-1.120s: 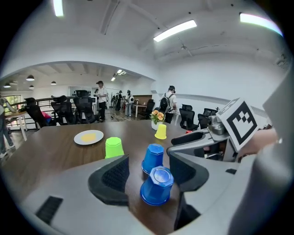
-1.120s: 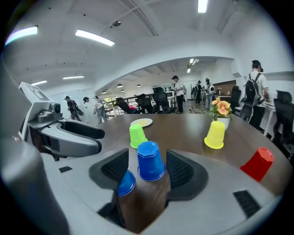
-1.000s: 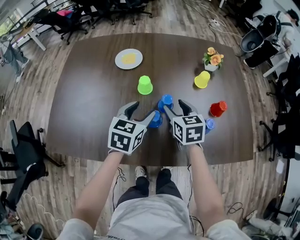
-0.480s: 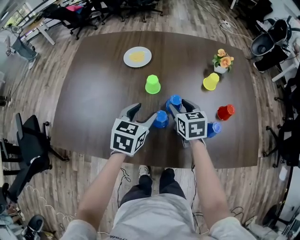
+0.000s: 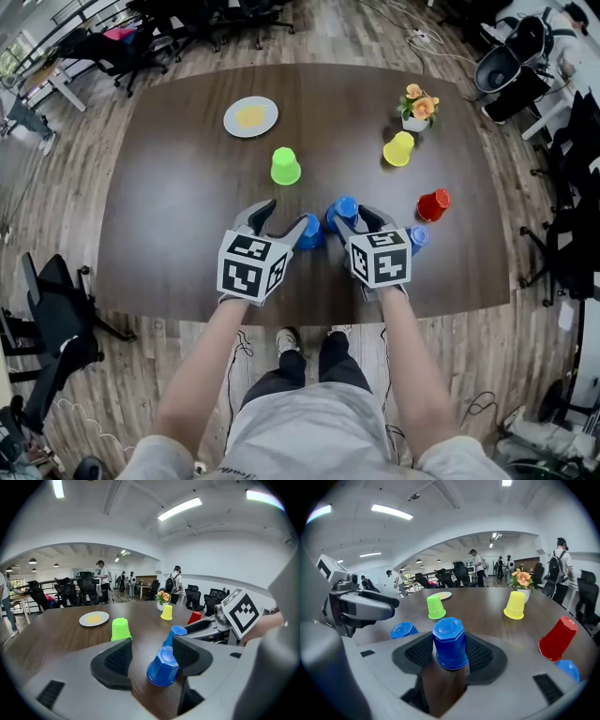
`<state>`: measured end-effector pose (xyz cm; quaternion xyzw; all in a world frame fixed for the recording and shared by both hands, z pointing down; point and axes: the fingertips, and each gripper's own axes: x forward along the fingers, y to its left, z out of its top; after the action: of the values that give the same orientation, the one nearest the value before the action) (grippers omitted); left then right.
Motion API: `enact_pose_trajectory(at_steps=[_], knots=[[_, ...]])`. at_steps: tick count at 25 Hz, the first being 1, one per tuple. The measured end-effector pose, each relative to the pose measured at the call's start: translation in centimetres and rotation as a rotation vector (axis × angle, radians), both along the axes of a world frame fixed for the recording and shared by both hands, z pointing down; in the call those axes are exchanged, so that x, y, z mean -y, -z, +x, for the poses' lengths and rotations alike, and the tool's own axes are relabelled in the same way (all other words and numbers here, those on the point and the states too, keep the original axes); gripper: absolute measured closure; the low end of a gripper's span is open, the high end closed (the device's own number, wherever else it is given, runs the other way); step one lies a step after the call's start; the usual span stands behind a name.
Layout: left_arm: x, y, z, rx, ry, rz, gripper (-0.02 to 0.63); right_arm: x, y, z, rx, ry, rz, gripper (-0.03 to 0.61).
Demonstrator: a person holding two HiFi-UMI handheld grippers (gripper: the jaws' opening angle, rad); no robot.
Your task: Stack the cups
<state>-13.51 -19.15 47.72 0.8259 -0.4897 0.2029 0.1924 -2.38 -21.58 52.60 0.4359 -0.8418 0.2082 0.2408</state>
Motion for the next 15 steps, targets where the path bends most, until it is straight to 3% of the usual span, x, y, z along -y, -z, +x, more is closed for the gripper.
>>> enact_pose_trajectory(at_steps=[15], knots=[[-0.9,0.6,0.8,-0.005,-0.056,0.017,0.345,-3.2,-0.5,-0.1,0.003,-0.017,-0.026,0.357]])
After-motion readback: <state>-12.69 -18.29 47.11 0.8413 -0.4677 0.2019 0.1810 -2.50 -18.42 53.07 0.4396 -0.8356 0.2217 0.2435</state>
